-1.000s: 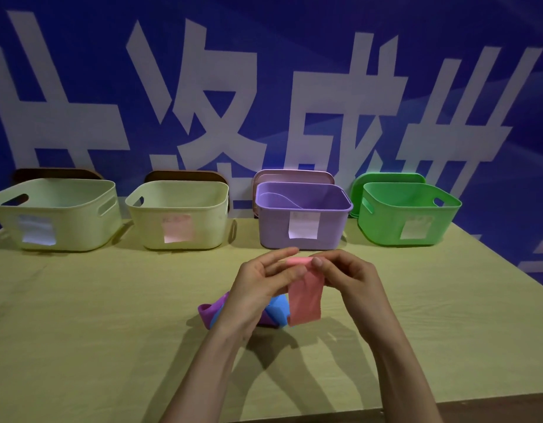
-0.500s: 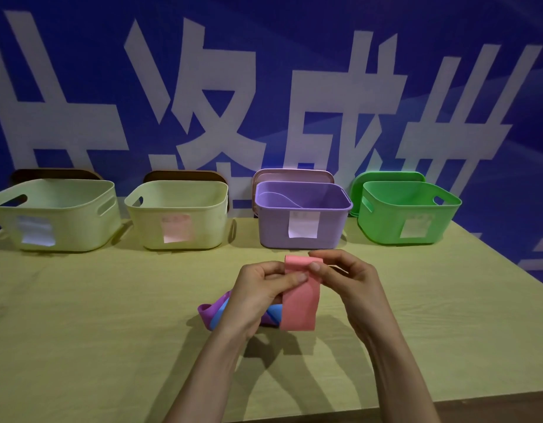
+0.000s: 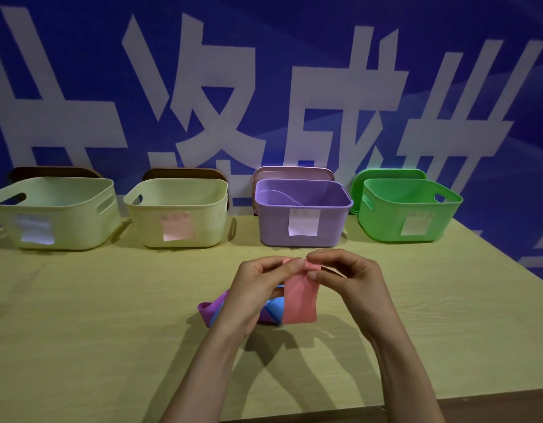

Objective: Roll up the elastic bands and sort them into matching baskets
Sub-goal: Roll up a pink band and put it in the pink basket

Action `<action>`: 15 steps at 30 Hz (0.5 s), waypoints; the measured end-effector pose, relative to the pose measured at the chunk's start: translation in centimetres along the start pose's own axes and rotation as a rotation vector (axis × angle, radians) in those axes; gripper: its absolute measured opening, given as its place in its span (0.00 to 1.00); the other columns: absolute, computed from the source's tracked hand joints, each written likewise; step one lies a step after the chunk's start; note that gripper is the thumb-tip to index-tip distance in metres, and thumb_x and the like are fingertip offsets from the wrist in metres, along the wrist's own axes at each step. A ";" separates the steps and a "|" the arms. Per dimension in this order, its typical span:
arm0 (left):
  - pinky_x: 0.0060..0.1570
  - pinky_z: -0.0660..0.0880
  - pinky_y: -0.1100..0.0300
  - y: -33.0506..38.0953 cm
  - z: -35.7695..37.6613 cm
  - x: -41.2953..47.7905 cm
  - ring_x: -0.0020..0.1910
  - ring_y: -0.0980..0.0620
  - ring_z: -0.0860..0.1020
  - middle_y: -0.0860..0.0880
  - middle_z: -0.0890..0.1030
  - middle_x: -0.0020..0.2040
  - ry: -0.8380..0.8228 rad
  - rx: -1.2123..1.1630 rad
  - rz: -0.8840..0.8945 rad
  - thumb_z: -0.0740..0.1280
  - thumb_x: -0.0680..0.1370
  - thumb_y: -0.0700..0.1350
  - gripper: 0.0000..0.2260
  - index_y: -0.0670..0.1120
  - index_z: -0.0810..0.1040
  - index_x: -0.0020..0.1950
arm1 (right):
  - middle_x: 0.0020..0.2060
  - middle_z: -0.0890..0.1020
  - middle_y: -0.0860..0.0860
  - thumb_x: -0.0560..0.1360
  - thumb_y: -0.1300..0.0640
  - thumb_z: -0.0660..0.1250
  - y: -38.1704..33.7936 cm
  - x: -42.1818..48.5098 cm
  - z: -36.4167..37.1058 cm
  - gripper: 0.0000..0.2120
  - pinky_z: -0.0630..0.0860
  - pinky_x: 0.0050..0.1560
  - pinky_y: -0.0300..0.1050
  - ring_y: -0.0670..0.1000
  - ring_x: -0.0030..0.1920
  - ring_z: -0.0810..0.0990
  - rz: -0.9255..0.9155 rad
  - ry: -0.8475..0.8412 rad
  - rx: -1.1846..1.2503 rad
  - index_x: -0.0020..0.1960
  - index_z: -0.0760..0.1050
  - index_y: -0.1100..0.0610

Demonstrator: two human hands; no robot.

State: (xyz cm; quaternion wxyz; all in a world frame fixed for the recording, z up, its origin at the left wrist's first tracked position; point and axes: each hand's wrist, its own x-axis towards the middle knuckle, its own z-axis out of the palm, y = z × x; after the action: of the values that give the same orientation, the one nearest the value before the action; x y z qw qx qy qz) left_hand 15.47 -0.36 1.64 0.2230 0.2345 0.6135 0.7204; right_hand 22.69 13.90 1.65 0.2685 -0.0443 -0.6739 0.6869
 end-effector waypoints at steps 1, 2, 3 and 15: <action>0.55 0.77 0.49 -0.1 0.0 0.0 0.53 0.44 0.81 0.44 0.84 0.50 0.005 0.003 0.008 0.70 0.73 0.47 0.10 0.43 0.85 0.49 | 0.40 0.86 0.50 0.65 0.77 0.71 0.0 0.0 0.0 0.14 0.77 0.45 0.34 0.45 0.44 0.83 0.004 -0.013 -0.008 0.44 0.81 0.61; 0.55 0.77 0.48 -0.1 0.0 0.1 0.53 0.43 0.81 0.43 0.84 0.50 0.017 0.005 0.016 0.71 0.73 0.47 0.10 0.42 0.84 0.50 | 0.42 0.86 0.50 0.65 0.76 0.71 -0.1 0.0 -0.1 0.14 0.77 0.46 0.34 0.45 0.45 0.83 0.006 -0.038 -0.016 0.46 0.81 0.61; 0.55 0.77 0.48 -0.2 0.0 0.2 0.52 0.43 0.81 0.43 0.84 0.50 0.036 0.007 0.022 0.71 0.73 0.46 0.11 0.42 0.84 0.51 | 0.44 0.85 0.51 0.65 0.74 0.72 0.0 -0.1 -0.1 0.16 0.78 0.47 0.35 0.45 0.47 0.83 0.007 -0.066 -0.023 0.49 0.80 0.60; 0.52 0.79 0.58 -0.3 0.1 0.4 0.50 0.48 0.82 0.43 0.85 0.48 0.042 0.025 0.088 0.73 0.71 0.42 0.11 0.41 0.83 0.51 | 0.38 0.84 0.53 0.74 0.62 0.68 0.0 0.4 -0.3 0.04 0.77 0.41 0.38 0.45 0.39 0.79 0.033 -0.074 -0.151 0.46 0.82 0.60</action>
State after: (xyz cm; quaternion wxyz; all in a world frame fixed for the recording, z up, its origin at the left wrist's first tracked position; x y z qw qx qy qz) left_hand 15.20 0.04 1.35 0.1756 0.2488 0.6159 0.7266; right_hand 22.49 14.32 1.75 0.2282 -0.0501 -0.7323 0.6396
